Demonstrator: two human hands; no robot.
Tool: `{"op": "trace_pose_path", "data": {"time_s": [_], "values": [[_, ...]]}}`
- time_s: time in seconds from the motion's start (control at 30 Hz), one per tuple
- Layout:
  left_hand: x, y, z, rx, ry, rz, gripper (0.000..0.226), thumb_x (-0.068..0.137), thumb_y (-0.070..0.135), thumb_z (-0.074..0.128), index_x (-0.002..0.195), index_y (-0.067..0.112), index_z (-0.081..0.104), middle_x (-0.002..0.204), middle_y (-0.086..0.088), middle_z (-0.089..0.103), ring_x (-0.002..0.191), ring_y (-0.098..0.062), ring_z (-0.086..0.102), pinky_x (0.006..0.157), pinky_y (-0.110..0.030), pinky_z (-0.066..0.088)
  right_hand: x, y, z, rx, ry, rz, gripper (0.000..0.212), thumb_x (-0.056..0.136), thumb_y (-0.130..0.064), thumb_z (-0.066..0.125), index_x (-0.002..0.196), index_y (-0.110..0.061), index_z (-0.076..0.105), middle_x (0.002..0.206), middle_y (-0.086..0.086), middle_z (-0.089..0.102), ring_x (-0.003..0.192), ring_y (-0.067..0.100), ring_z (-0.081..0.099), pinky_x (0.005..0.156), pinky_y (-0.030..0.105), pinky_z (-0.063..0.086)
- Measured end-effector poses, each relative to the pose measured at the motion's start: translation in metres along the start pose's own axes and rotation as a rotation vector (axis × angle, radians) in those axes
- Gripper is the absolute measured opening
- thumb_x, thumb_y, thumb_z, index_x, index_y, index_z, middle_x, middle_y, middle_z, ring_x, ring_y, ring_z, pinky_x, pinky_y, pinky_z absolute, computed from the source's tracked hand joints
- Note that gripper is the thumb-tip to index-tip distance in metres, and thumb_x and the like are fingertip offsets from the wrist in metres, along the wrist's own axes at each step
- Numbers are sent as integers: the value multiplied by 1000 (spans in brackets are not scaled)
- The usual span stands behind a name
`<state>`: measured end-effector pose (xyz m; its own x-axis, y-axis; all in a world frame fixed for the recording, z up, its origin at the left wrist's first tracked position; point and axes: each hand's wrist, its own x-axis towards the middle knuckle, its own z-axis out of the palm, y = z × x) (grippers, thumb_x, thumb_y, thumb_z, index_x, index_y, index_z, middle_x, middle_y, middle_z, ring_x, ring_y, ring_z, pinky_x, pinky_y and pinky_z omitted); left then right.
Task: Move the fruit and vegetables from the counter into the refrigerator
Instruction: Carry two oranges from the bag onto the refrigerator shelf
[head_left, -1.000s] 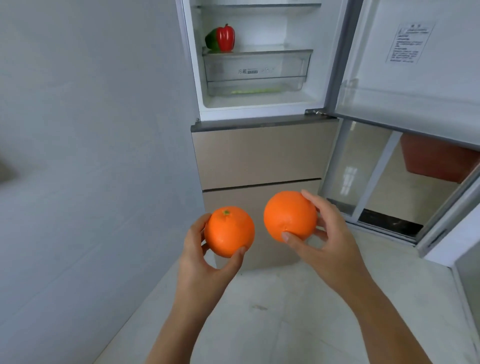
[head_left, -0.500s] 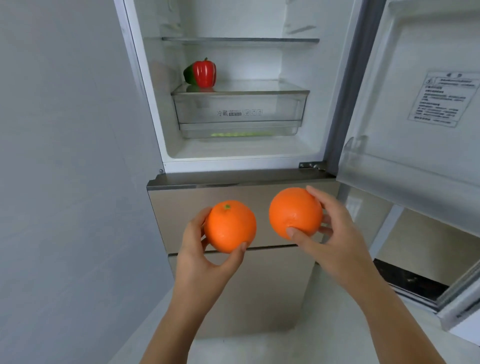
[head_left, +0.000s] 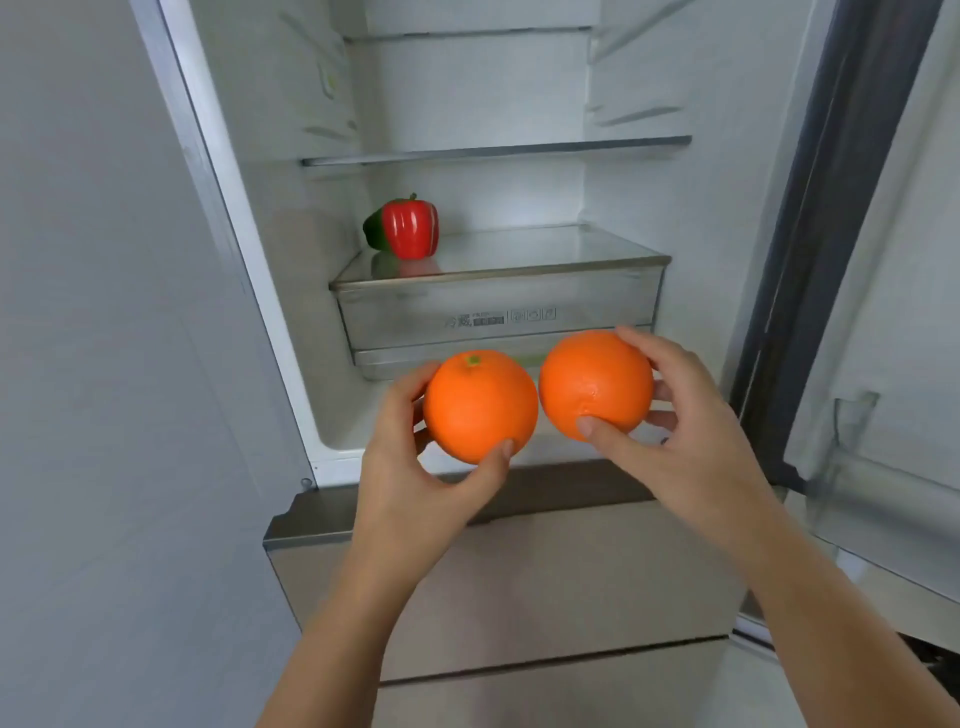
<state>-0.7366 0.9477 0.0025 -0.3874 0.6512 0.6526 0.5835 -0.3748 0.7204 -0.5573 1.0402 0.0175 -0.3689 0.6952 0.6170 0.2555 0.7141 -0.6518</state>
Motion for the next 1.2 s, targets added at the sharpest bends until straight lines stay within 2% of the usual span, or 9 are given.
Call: {"op": "trace_pose_path", "data": {"time_s": [0.17, 0.3, 0.47, 0.7, 0.8, 0.93, 1.0, 1.1, 1.2], "values": [[87, -6, -6, -39, -2, 142, 64, 58, 47, 69, 116, 38, 42, 119, 22, 47, 105, -1, 52, 78, -15, 48, 76, -2, 10, -54, 78, -118, 73, 69, -28, 76, 122, -47, 29, 127, -15, 31, 112, 6, 40, 83, 19, 39], [141, -5, -9, -44, -3, 228, 63, 57, 48, 70, 113, 43, 41, 118, 18, 49, 105, -1, 52, 78, -15, 49, 125, -3, 8, -43, 154, -192, 73, 69, -29, 75, 123, -47, 30, 125, -16, 32, 105, -2, 42, 80, 8, 37], [197, -2, -9, -74, 25, 247, 61, 52, 50, 68, 108, 43, 43, 114, 19, 50, 98, 7, 53, 68, -6, 45, 181, -2, 4, -93, 175, -267, 76, 70, -25, 77, 124, -46, 29, 124, -15, 31, 105, -4, 39, 80, 9, 36], [261, 5, -11, -18, 96, 310, 61, 51, 52, 68, 106, 47, 42, 111, 21, 51, 97, 8, 54, 69, -7, 46, 259, 0, -2, -98, 160, -393, 74, 69, -25, 78, 117, -52, 29, 122, -16, 30, 101, -13, 39, 76, 4, 34], [290, 7, -12, 24, 131, 299, 65, 54, 43, 74, 111, 38, 44, 112, 18, 51, 98, 1, 55, 70, -13, 48, 298, -2, 2, -24, 165, -379, 71, 70, -22, 78, 118, -49, 32, 121, -16, 30, 99, -4, 43, 79, 13, 36], [328, 4, -16, 107, 84, 236, 57, 66, 24, 81, 111, 30, 46, 109, 11, 52, 96, -12, 57, 72, -20, 47, 343, 0, 8, -23, 78, -381, 71, 71, -21, 77, 119, -47, 33, 121, -12, 31, 105, 7, 40, 86, 26, 38], [345, 0, -16, 138, -4, 167, 54, 67, 25, 79, 110, 29, 46, 111, 5, 53, 94, -14, 58, 73, -24, 50, 364, 3, 6, -66, 7, -359, 70, 71, -23, 77, 122, -45, 34, 122, -10, 32, 106, 11, 41, 85, 27, 39], [368, -5, -15, 188, -92, 99, 53, 69, 25, 78, 111, 26, 46, 111, 4, 51, 93, -11, 56, 71, -21, 48, 395, 9, 3, -154, -114, -317, 71, 72, -25, 77, 128, -38, 36, 127, -5, 35, 110, 16, 43, 84, 28, 39], [391, -10, -16, 256, -163, 53, 57, 70, 23, 78, 116, 23, 45, 115, 2, 48, 102, -19, 52, 80, -31, 49, 421, 14, -3, -216, -217, -256, 68, 73, -24, 76, 127, -38, 38, 129, -3, 37, 107, 15, 42, 82, 27, 37]]}}
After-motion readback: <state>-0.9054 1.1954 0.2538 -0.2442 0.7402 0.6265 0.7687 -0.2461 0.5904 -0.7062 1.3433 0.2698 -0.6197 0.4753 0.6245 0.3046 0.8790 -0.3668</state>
